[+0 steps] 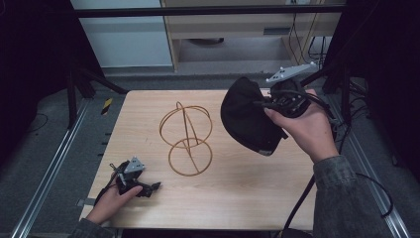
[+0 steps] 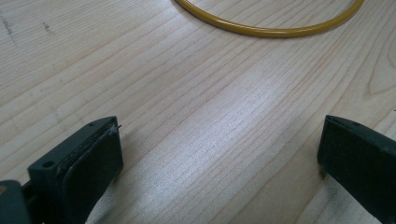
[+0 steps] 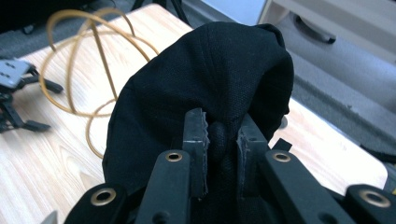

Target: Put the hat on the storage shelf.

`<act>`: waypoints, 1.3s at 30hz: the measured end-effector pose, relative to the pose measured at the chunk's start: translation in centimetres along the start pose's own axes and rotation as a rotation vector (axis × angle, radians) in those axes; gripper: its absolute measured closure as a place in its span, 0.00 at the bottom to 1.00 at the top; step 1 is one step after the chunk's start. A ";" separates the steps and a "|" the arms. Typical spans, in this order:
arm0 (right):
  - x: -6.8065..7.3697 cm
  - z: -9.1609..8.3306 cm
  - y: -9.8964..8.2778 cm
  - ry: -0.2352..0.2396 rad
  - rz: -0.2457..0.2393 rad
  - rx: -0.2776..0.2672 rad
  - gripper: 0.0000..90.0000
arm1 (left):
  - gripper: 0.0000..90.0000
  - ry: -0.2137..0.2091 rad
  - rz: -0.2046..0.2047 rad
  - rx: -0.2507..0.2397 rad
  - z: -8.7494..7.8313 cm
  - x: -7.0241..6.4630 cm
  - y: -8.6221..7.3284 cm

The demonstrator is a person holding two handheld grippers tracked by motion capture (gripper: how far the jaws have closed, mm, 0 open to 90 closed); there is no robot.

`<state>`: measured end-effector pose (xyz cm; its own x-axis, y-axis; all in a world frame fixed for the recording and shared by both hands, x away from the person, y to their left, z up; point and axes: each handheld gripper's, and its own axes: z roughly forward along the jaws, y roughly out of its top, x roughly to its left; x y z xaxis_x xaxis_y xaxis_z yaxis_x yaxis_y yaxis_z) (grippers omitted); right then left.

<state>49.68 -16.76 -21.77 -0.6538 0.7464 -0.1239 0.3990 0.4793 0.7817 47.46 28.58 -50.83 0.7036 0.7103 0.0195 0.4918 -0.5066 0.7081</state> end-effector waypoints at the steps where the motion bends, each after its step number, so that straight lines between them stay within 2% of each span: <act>1: 0.1 -0.2 0.4 0.005 -0.003 -0.005 0.87 | 0.00 0.000 0.000 0.000 0.0 0.0 0.0; 7: 1.2 -0.9 2.4 0.020 -0.028 -0.041 0.87 | 0.00 0.000 0.000 0.000 0.0 0.0 0.0; 16: 2.3 -0.6 5.6 0.046 -0.055 -0.066 0.87 | 0.00 0.001 0.002 0.001 0.0 0.0 0.0; 18: 2.8 -0.3 6.5 0.055 -0.063 -0.074 0.87 | 0.00 0.002 0.000 -0.002 0.0 0.0 0.0; 26: 3.9 0.7 8.1 0.093 -0.065 -0.095 0.87 | 0.00 0.001 0.000 -0.001 0.0 0.0 0.0; 29: 4.6 1.5 8.8 0.121 -0.064 -0.108 0.87 | 0.00 0.002 0.000 -0.001 0.0 0.0 0.0; 39: 6.2 3.5 10.6 0.151 -0.091 -0.086 0.87 | 0.00 0.000 0.000 -0.002 0.0 0.0 0.0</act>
<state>52.09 -5.41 -16.41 -0.7761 0.6212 -0.1086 0.2817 0.4956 0.8216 47.46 28.51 -50.84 0.7035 0.7104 0.0198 0.4910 -0.5059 0.7092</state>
